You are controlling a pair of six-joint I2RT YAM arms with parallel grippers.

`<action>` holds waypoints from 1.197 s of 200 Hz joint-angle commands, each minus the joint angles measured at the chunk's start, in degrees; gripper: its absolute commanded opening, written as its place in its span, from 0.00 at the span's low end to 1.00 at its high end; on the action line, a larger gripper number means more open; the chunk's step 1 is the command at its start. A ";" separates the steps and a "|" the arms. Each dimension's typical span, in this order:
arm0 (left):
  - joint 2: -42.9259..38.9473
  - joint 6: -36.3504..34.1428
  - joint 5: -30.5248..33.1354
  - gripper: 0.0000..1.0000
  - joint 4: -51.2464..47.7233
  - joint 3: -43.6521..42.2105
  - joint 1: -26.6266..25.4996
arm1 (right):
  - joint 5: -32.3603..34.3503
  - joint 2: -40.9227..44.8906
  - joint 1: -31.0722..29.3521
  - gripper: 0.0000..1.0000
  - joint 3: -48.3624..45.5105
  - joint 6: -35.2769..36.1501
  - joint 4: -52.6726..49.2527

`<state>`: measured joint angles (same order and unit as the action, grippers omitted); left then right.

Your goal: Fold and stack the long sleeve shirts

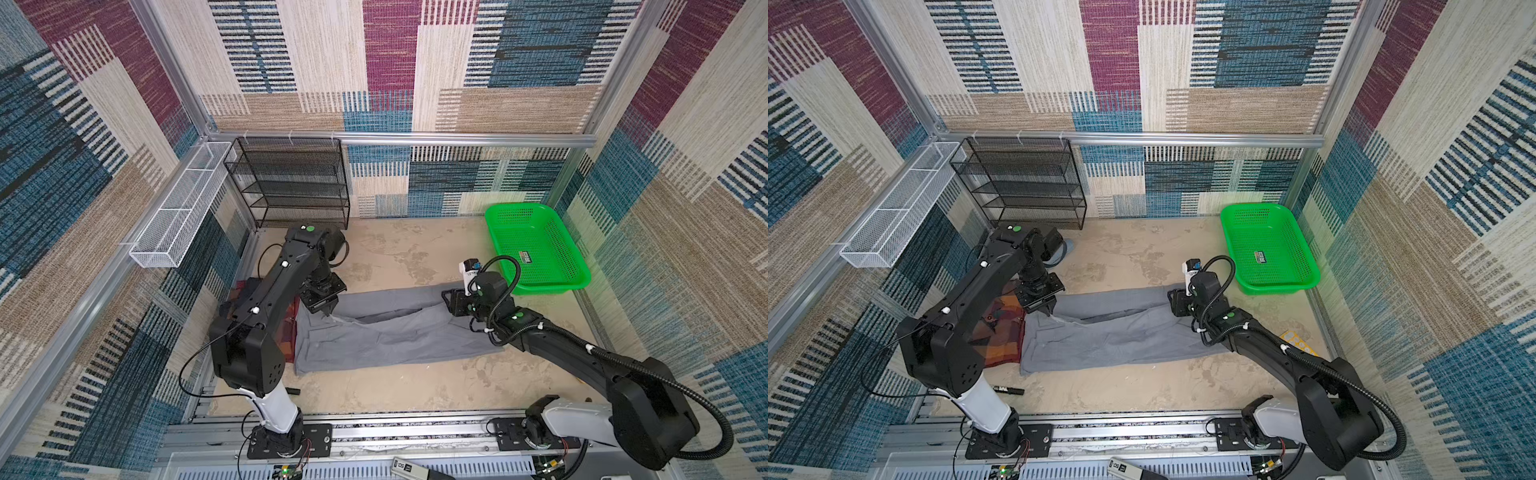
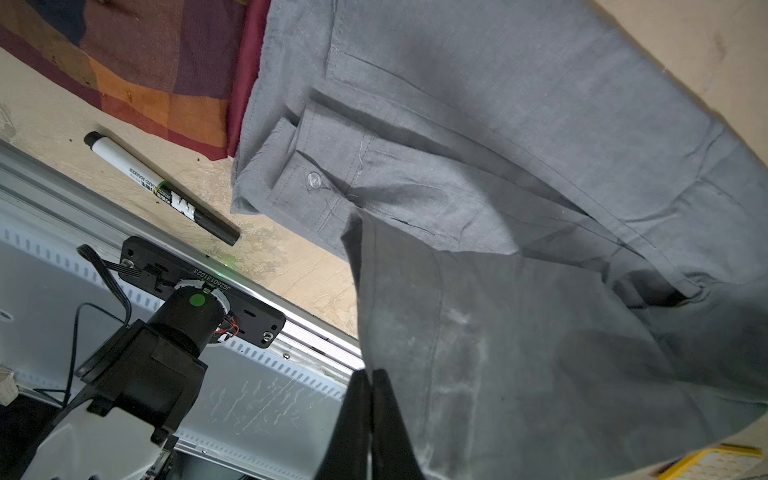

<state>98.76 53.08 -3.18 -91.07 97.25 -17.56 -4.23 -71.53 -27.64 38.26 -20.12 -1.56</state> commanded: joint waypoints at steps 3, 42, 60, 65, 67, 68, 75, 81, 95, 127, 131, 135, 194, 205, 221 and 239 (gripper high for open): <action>1.40 -2.53 -1.25 0.00 -0.37 0.13 1.46 | -3.74 1.36 0.02 0.46 -1.52 -0.11 2.46; 1.77 -2.79 -3.48 0.00 -0.04 1.38 2.01 | -12.65 7.78 -1.09 0.43 -8.64 -0.49 11.24; 0.66 -2.66 -4.64 0.00 -0.04 3.28 1.92 | -15.42 8.31 -1.79 0.44 -9.44 0.74 12.27; -0.03 -2.34 -4.64 0.00 -0.03 3.46 1.96 | -16.22 7.85 -1.85 0.45 -9.44 0.98 12.40; -0.34 -2.23 -4.69 0.00 0.00 3.40 1.95 | -16.57 7.64 -1.88 0.45 -9.37 1.14 12.42; -0.51 -2.17 -4.66 0.00 0.01 3.39 1.93 | -16.67 7.50 -1.89 0.45 -9.40 1.18 12.40; -1.55 -1.55 -4.93 0.00 -0.07 3.35 1.86 | -16.54 6.47 -2.12 0.46 -8.97 1.38 12.12; -2.44 -1.03 -5.24 0.00 -0.06 3.00 1.76 | -15.73 5.64 -2.40 0.46 -8.74 1.27 11.70; -4.75 0.23 -6.68 0.00 0.32 1.56 1.29 | -15.14 3.93 -2.66 0.47 -8.55 1.27 11.75; -9.33 4.37 -9.32 0.00 0.24 -1.23 -1.57 | -13.64 2.28 -3.10 0.48 -7.86 0.95 12.04; -9.92 4.93 -9.64 0.00 0.19 -1.60 -2.07 | -13.30 2.17 -3.09 0.48 -7.70 0.88 11.90; -10.58 5.67 -10.00 0.00 0.33 -2.08 -2.46 | -13.06 2.06 -3.06 0.48 -7.51 0.94 11.75; -19.30 15.61 -9.41 0.00 0.19 -2.52 -6.73 | -11.92 0.37 -3.16 0.48 -6.24 1.77 10.87; -19.81 16.93 -9.94 0.00 0.28 -2.34 -7.33 | -11.85 0.25 -3.12 0.48 -6.30 1.68 11.11; -19.97 18.06 -9.30 0.00 0.20 -1.34 -8.57 | -11.85 0.15 -3.14 0.48 -6.12 1.70 11.13; -19.30 19.14 -9.52 0.00 0.21 -0.03 -9.06 | -11.67 -0.31 -3.17 0.48 -5.67 1.84 10.91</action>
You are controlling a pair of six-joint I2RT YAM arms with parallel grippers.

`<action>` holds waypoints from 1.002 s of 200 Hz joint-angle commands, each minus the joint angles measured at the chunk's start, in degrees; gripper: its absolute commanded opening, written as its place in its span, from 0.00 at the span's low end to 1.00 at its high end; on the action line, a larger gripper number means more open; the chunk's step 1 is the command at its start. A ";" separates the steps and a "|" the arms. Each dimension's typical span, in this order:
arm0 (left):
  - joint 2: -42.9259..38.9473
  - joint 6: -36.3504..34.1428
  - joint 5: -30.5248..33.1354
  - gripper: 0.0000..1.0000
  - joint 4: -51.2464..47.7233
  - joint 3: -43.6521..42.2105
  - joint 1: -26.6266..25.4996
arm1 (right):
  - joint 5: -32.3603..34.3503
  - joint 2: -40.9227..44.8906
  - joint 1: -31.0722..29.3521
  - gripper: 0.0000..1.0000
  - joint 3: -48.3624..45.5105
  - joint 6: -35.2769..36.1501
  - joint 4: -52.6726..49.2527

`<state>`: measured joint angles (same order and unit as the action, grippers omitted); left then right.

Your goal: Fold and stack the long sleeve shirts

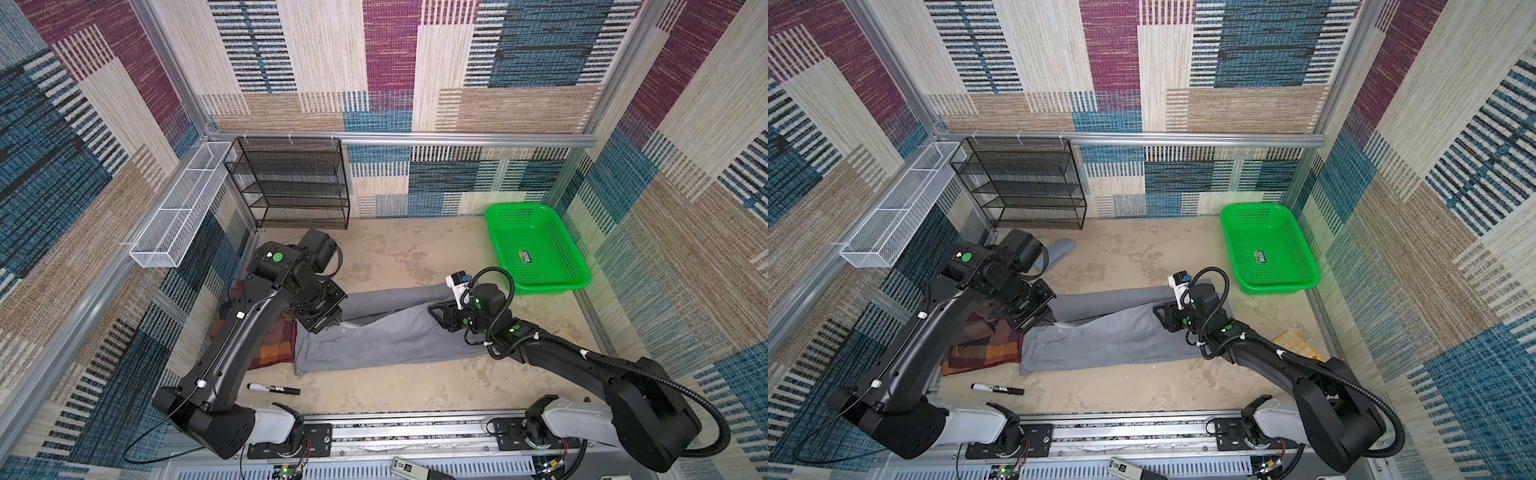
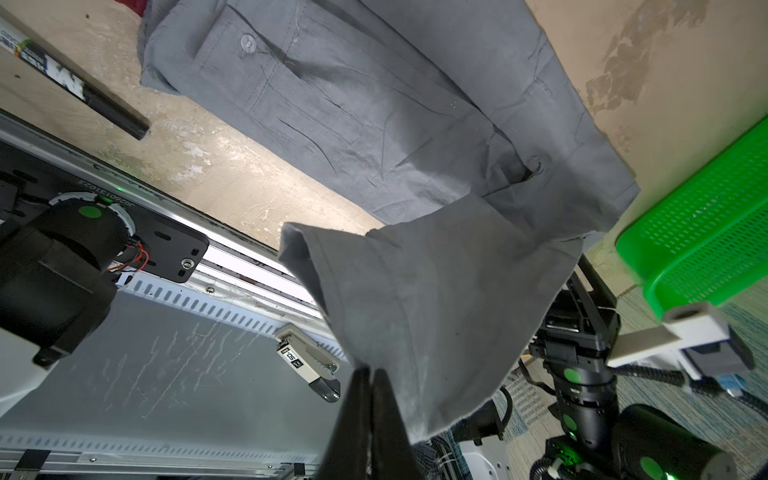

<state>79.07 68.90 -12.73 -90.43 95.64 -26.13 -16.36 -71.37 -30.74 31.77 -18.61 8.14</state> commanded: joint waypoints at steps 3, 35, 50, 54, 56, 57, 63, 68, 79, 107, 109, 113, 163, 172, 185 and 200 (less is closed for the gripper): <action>0.67 3.48 -0.19 0.00 -0.44 2.08 -0.54 | 0.54 -0.51 -0.04 0.48 0.84 0.41 1.13; 4.28 4.84 0.96 0.00 -0.47 10.60 -2.76 | 1.72 -2.17 -0.04 0.48 1.37 0.61 0.74; 5.69 5.24 1.00 0.00 -0.96 13.19 -3.67 | 2.53 -3.01 -0.02 0.48 1.61 0.59 0.72; 5.98 5.48 0.85 0.00 -0.95 13.56 -3.86 | 2.72 -3.21 -0.02 0.48 1.67 0.60 0.67; 6.09 5.50 0.75 0.00 -0.97 13.64 -3.91 | 2.75 -3.41 -0.06 0.48 1.71 0.62 0.65; 6.18 5.52 0.72 0.00 -0.97 13.76 -3.92 | 2.75 -3.46 -0.04 0.48 1.76 0.61 0.65; 6.51 5.62 0.61 0.00 -1.09 14.37 -4.14 | 3.05 -3.80 -0.04 0.48 1.88 0.60 0.53; 6.77 5.93 0.71 0.00 -1.34 14.90 -4.27 | 3.29 -4.08 -0.09 0.48 1.98 0.59 0.49; 7.01 7.01 0.61 0.00 -1.34 15.77 -4.79 | 3.70 -4.53 -0.09 0.48 2.23 0.61 0.65; 8.45 8.93 1.63 0.00 -1.63 20.68 -7.42 | 4.48 -5.36 -0.02 0.48 2.98 0.55 0.60; 8.58 9.11 1.65 0.00 -1.66 20.96 -7.64 | 4.45 -5.44 -0.02 0.48 3.07 0.52 0.70; 8.79 9.58 1.86 0.00 -1.64 21.37 -8.17 | 4.39 -5.52 -0.06 0.48 3.16 0.55 0.72; 8.10 11.00 5.06 0.00 -2.60 17.93 -10.21 | 4.91 -7.25 -0.02 0.48 3.91 0.63 1.47; 6.82 10.95 5.36 0.00 -1.79 13.66 -9.64 | 4.95 -7.95 -0.10 0.48 3.88 0.66 1.69; 5.23 10.77 5.33 0.00 -0.86 9.22 -8.04 | 4.96 -9.04 -0.03 0.48 4.08 0.51 1.75; 3.41 10.15 5.61 0.00 0.46 5.32 -5.51 | 4.77 -9.96 -0.03 0.48 4.43 0.34 1.88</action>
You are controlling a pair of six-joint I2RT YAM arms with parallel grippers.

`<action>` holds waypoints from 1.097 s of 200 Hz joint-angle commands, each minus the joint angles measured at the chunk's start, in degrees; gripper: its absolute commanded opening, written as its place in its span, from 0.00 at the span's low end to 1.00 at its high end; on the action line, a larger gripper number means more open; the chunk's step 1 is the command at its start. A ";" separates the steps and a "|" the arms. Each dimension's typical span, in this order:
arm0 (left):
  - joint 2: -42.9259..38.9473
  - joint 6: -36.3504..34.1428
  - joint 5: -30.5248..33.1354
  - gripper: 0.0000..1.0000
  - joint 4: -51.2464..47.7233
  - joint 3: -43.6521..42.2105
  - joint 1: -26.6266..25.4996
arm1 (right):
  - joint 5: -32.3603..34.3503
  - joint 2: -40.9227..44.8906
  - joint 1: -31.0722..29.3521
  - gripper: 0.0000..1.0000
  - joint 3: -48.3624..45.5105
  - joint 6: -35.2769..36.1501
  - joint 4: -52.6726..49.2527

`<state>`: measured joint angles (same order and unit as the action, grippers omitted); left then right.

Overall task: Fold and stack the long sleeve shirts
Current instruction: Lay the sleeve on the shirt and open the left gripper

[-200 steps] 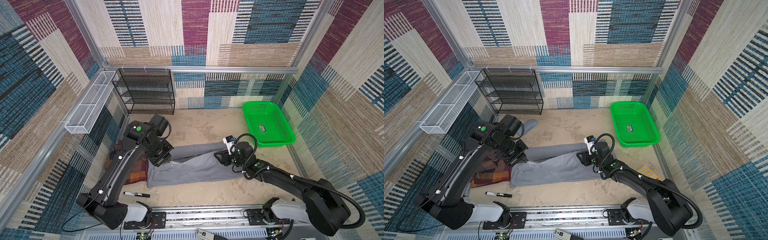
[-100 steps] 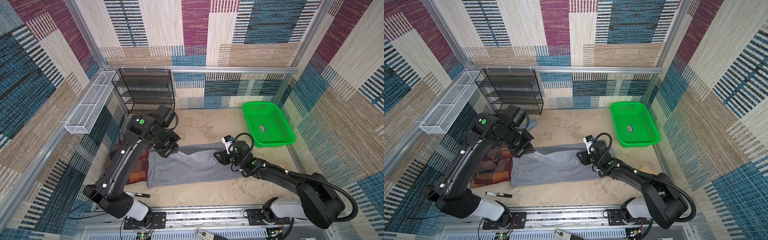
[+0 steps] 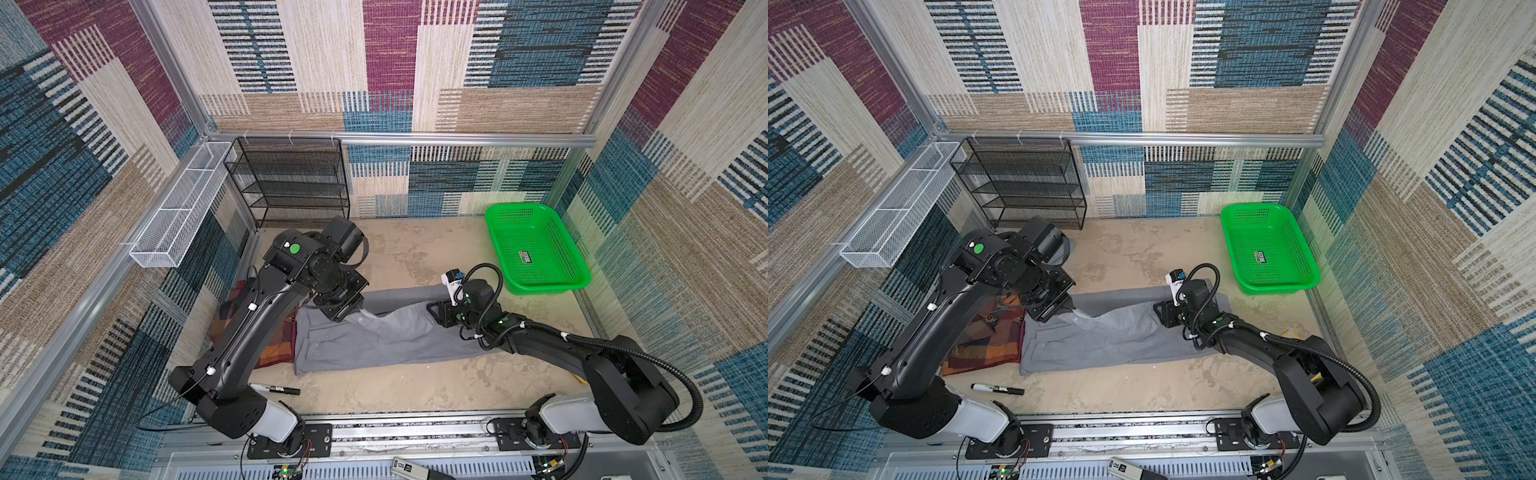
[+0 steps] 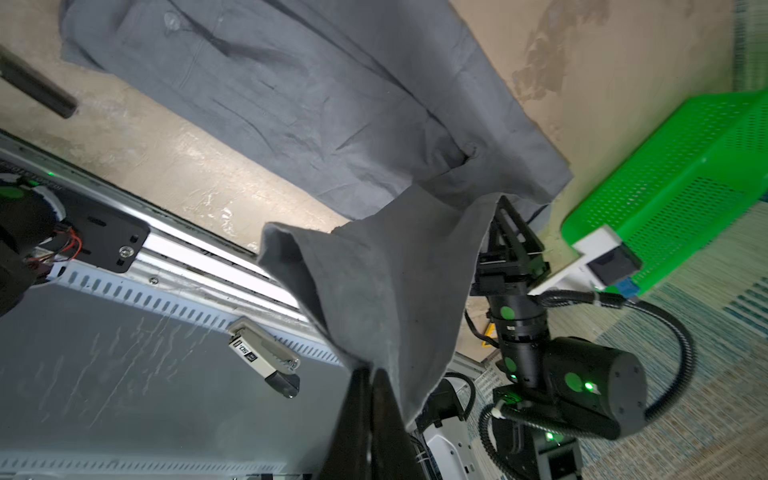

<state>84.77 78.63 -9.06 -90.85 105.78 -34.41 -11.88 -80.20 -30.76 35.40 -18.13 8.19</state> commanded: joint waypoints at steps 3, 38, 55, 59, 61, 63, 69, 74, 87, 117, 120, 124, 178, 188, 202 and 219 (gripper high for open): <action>-2.61 0.31 1.94 0.00 1.15 -5.42 3.48 | 0.24 -1.34 -0.03 0.48 0.93 -0.22 1.91; -3.39 -2.73 1.47 0.00 3.77 -9.45 10.23 | -0.03 -3.38 -0.05 0.48 2.29 -0.31 1.84; -1.61 -4.38 1.13 0.00 4.76 -9.21 11.80 | 0.01 -4.60 -0.01 0.47 3.63 -0.24 1.48; -1.14 -4.69 1.31 0.00 4.69 -8.94 12.00 | 0.11 -4.88 0.00 0.48 4.07 -0.32 1.40; -0.80 -4.88 1.39 0.00 4.73 -8.86 12.11 | 0.15 -5.07 0.00 0.48 4.20 -0.37 1.40; -0.50 -5.02 1.41 0.00 4.72 -8.91 12.25 | 0.11 -5.28 -0.04 0.48 4.41 -0.40 1.33; 0.37 -5.36 1.26 0.00 4.74 -8.98 12.50 | 0.14 -5.84 -0.05 0.48 4.88 -0.24 1.23; 1.20 -5.71 1.03 0.00 4.78 -9.01 12.78 | 0.28 -6.20 0.00 0.47 5.30 -0.26 1.15; 3.17 -7.45 1.15 0.00 4.80 -9.01 13.35 | 0.54 -7.41 -0.02 0.47 6.28 -0.17 0.96; 5.94 -10.08 0.17 0.00 4.80 -11.11 15.92 | 0.76 -10.43 -0.02 0.47 7.73 -0.02 0.64; 6.01 -10.34 0.30 0.00 4.80 -11.19 16.22 | 0.72 -10.73 -0.04 0.47 7.95 0.02 0.67; 6.26 -10.58 0.40 0.00 4.80 -11.29 16.62 | 0.72 -11.19 0.00 0.47 8.09 -0.02 0.68; 9.43 -12.71 0.88 0.00 6.15 -11.77 20.25 | 0.46 -15.55 0.00 0.47 10.90 -0.24 1.01; 10.36 -13.35 0.22 0.00 6.82 -12.17 20.43 | 0.54 -16.29 0.00 0.47 11.56 -0.22 0.83; 11.87 -14.37 0.58 0.01 6.90 -11.93 20.60 | 0.58 -17.26 -0.02 0.47 12.42 -0.07 0.75; 13.72 -16.30 0.24 0.06 6.95 -11.15 21.08 | 0.41 -18.34 0.00 0.47 13.19 0.00 0.67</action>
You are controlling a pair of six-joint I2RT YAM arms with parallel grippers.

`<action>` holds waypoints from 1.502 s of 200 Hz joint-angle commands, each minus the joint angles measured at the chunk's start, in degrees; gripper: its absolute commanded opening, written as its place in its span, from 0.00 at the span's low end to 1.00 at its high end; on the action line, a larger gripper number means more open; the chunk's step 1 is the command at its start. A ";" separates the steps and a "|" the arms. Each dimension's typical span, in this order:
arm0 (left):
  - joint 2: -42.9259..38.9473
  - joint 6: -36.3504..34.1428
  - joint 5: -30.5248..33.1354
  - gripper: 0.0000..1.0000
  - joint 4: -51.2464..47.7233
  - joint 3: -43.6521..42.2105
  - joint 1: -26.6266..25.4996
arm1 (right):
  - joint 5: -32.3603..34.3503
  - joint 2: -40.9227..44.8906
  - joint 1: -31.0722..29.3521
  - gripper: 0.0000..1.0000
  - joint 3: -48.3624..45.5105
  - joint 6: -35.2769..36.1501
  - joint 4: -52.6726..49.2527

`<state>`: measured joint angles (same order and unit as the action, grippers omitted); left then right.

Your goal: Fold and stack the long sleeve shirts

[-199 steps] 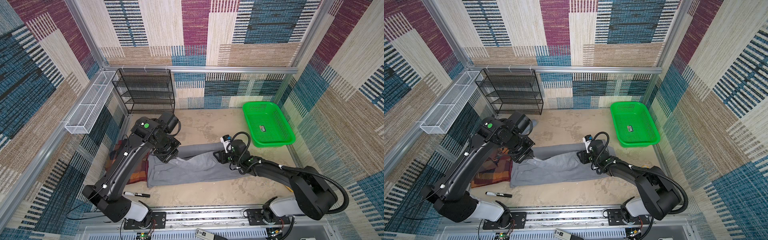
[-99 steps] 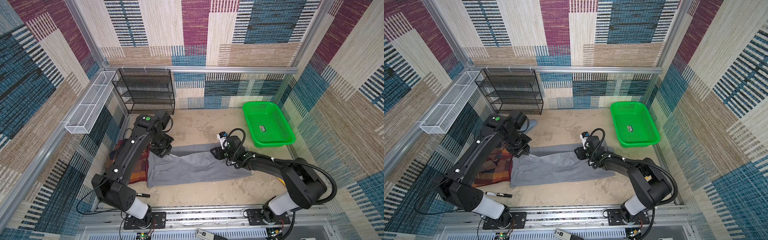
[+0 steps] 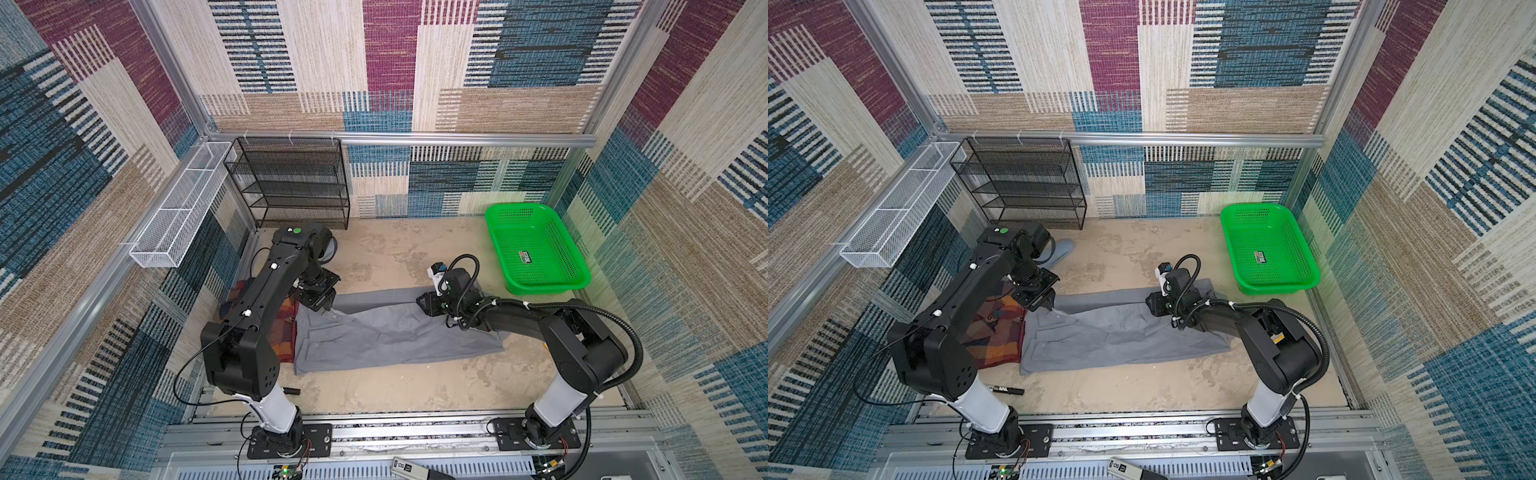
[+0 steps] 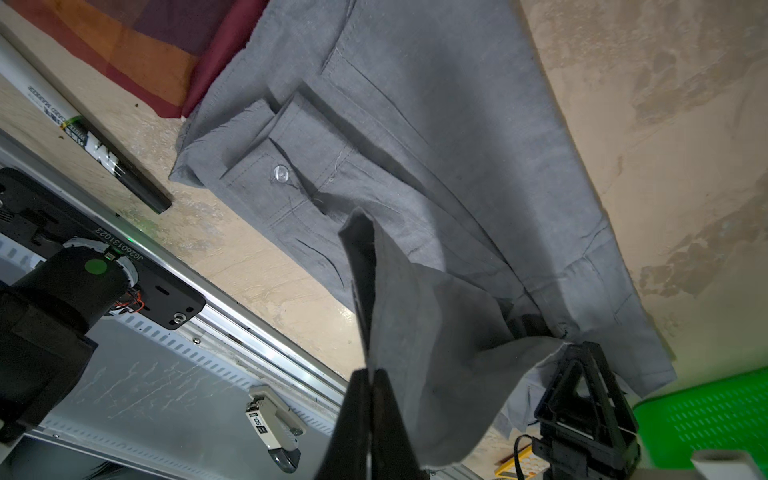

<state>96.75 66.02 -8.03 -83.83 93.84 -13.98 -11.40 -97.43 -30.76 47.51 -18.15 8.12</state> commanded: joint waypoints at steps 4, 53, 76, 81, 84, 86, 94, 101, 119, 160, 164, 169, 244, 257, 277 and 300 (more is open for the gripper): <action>2.18 -4.33 -0.91 0.10 -0.06 1.09 0.82 | -0.15 -1.26 0.00 0.47 1.26 0.11 0.68; 0.45 -10.94 3.64 0.99 0.67 0.60 3.96 | -0.56 -1.98 -0.09 0.47 1.20 0.29 0.39; -2.39 -13.72 2.02 0.99 5.23 -6.92 4.40 | -0.27 -0.57 -0.66 0.46 1.33 0.44 -0.25; -3.42 -14.32 1.20 0.99 6.92 -8.83 4.47 | 0.01 0.84 -1.12 0.46 0.85 0.65 0.36; -3.86 -14.37 1.03 0.99 7.67 -9.97 4.56 | 0.21 1.49 -1.40 0.46 0.57 0.88 0.66; -4.20 -14.39 0.94 0.99 8.10 -10.76 4.57 | 0.23 2.08 -1.58 0.47 0.44 1.05 0.82; -5.52 -15.60 0.24 1.00 10.53 -13.86 4.66 | -0.32 3.82 -2.59 0.48 0.64 2.20 0.58; -6.32 -16.82 0.21 1.00 11.75 -15.44 4.81 | -0.57 5.00 -3.77 0.50 1.48 3.73 -0.35; -8.73 -19.61 4.34 1.00 11.25 -16.15 5.61 | 0.89 7.45 -8.45 0.56 3.99 8.92 -3.02; -22.31 -26.59 7.77 0.99 17.74 -20.74 9.92 | -2.63 7.96 -18.80 0.66 5.85 20.23 -1.92; -23.25 -27.09 8.78 0.99 17.94 -21.00 10.01 | -2.39 7.21 -19.66 0.67 6.37 21.24 -2.00; -24.54 -27.40 9.72 0.99 18.16 -21.36 10.02 | -0.77 6.04 -21.18 0.67 7.21 22.44 -2.33; -31.87 -36.13 11.98 0.99 22.11 -26.82 10.20 | 10.42 -7.99 -31.20 0.73 18.22 37.79 -5.08; -33.57 -37.15 13.77 1.00 23.09 -27.91 10.20 | 12.11 -9.26 -32.23 0.73 18.43 39.65 -5.07; -36.13 -38.15 15.44 0.99 24.98 -30.30 10.18 | 15.05 -11.67 -33.12 0.73 19.41 41.44 -4.78; -37.98 -37.94 14.50 0.99 27.05 -33.33 10.20 | 21.79 -15.84 -33.57 0.71 22.23 42.96 -4.98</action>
<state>59.96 30.00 5.63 -60.07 62.57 -3.86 2.04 -110.32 -63.83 67.46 21.28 2.70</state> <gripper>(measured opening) 0.994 0.722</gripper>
